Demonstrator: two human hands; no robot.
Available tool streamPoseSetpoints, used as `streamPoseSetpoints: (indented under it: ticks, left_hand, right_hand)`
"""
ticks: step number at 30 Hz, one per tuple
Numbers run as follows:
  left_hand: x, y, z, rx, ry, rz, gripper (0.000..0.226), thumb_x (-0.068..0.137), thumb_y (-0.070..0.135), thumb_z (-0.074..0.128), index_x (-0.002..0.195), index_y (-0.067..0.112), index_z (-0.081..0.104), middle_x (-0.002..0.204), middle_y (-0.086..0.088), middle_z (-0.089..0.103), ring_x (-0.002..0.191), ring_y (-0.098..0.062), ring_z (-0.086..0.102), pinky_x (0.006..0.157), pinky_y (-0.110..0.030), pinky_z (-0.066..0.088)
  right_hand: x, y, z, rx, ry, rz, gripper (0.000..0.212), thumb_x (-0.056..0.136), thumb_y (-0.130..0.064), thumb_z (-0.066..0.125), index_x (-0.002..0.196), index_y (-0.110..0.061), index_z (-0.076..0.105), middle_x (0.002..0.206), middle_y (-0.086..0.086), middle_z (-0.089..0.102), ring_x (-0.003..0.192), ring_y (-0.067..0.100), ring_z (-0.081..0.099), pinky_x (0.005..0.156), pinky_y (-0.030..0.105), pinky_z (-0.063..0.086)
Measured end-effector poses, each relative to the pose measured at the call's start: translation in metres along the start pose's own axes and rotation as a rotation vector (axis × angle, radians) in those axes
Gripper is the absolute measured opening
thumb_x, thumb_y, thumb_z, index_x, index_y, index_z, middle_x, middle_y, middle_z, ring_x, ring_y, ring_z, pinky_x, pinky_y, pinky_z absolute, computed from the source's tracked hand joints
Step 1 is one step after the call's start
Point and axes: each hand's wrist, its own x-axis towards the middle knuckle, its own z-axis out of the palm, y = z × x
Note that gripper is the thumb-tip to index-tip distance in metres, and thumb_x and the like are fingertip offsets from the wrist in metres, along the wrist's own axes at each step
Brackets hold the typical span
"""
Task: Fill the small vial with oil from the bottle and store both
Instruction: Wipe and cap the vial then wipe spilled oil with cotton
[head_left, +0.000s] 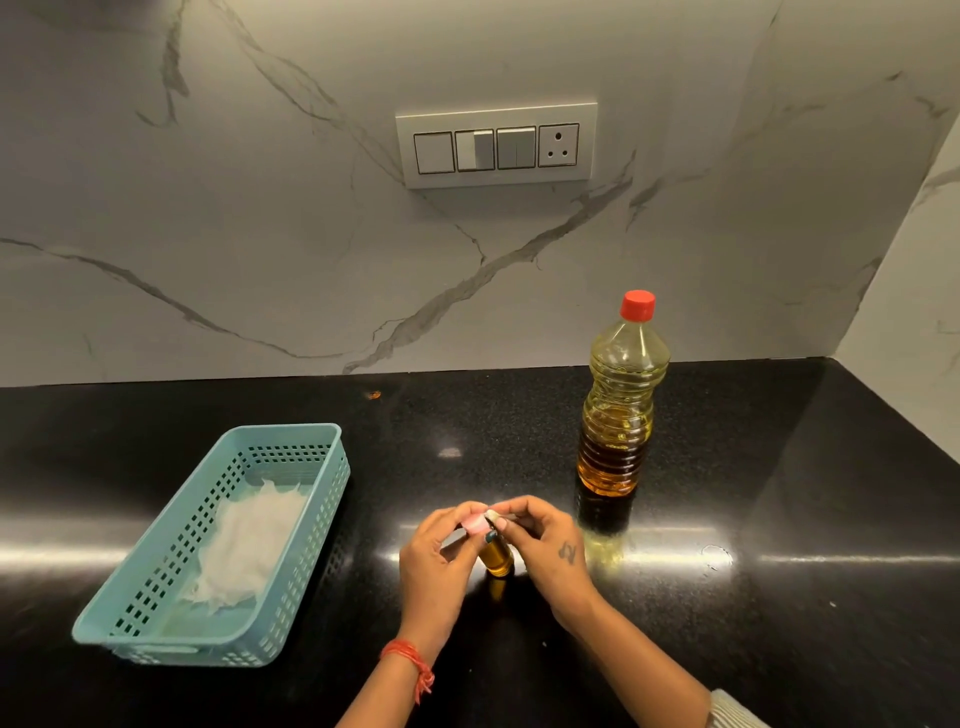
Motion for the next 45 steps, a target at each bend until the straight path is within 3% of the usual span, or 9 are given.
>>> streamPoseSetpoints:
  ticks: [7, 17, 23, 30, 37, 42, 45]
  left_hand:
    - [-0.001, -0.001, -0.001, -0.08, -0.017, -0.067, 0.033, 0.076, 0.003, 0.07, 0.093, 0.03, 0.064, 0.095, 0.013, 0.069, 0.095, 0.004, 0.061, 0.078, -0.007, 0.047]
    - [-0.001, 0.002, 0.004, -0.103, -0.037, -0.072, 0.026, 0.08, 0.004, 0.067, 0.093, 0.026, 0.062, 0.096, 0.012, 0.068, 0.096, 0.005, 0.06, 0.076, -0.006, 0.046]
    - [0.001, -0.002, 0.005, -0.134, -0.073, -0.09, 0.033, 0.081, -0.006, 0.059, 0.097, 0.022, 0.059, 0.102, 0.009, 0.067, 0.102, 0.003, 0.059, 0.082, -0.007, 0.045]
    - [0.0, 0.001, 0.007, -0.204, -0.051, -0.096, 0.031, 0.082, -0.007, 0.059, 0.099, 0.018, 0.057, 0.102, 0.003, 0.066, 0.099, 0.0, 0.061, 0.078, -0.009, 0.047]
    - [-0.001, -0.002, 0.011, -0.324, 0.006, -0.193, 0.03, 0.077, -0.006, 0.065, 0.096, 0.017, 0.06, 0.1, -0.004, 0.067, 0.099, -0.012, 0.063, 0.08, -0.014, 0.051]
    - [0.001, 0.0, 0.009, -0.312, 0.008, -0.197, 0.025, 0.075, -0.001, 0.069, 0.089, 0.019, 0.062, 0.094, -0.003, 0.068, 0.092, -0.012, 0.065, 0.075, -0.014, 0.051]
    - [0.001, 0.003, 0.008, -0.268, 0.01, -0.179, 0.024, 0.077, 0.002, 0.069, 0.089, 0.022, 0.064, 0.092, 0.003, 0.068, 0.09, -0.004, 0.063, 0.073, -0.009, 0.048]
  right_hand:
    - [-0.011, 0.02, -0.007, 0.041, 0.06, 0.093, 0.016, 0.079, -0.002, 0.067, 0.079, -0.017, 0.071, 0.081, 0.003, 0.074, 0.08, 0.014, 0.069, 0.07, 0.021, 0.052]
    - [-0.005, 0.005, -0.002, 0.055, 0.031, 0.007, 0.021, 0.081, -0.005, 0.066, 0.095, -0.02, 0.071, 0.092, 0.001, 0.073, 0.089, 0.01, 0.068, 0.08, 0.024, 0.054]
    - [-0.003, 0.024, -0.006, 0.002, 0.058, 0.107, 0.022, 0.082, -0.006, 0.066, 0.086, -0.027, 0.071, 0.087, 0.0, 0.074, 0.087, 0.011, 0.069, 0.079, 0.023, 0.052]
    - [0.0, 0.002, 0.002, 0.021, 0.002, 0.035, 0.015, 0.084, -0.01, 0.064, 0.091, -0.022, 0.071, 0.089, -0.001, 0.073, 0.087, 0.008, 0.068, 0.078, 0.024, 0.055]
    - [-0.019, 0.02, -0.002, -0.004, 0.121, 0.099, 0.017, 0.081, -0.004, 0.065, 0.083, -0.02, 0.071, 0.084, -0.002, 0.073, 0.082, 0.006, 0.068, 0.076, 0.019, 0.052]
    - [0.003, 0.011, -0.001, -0.034, 0.066, 0.145, 0.019, 0.083, -0.003, 0.063, 0.083, -0.021, 0.07, 0.085, -0.001, 0.073, 0.085, 0.011, 0.068, 0.074, 0.019, 0.052]
    - [0.008, -0.003, 0.006, -0.028, 0.045, 0.083, 0.018, 0.083, -0.006, 0.064, 0.083, -0.024, 0.069, 0.086, -0.002, 0.073, 0.084, 0.008, 0.068, 0.076, 0.022, 0.054]
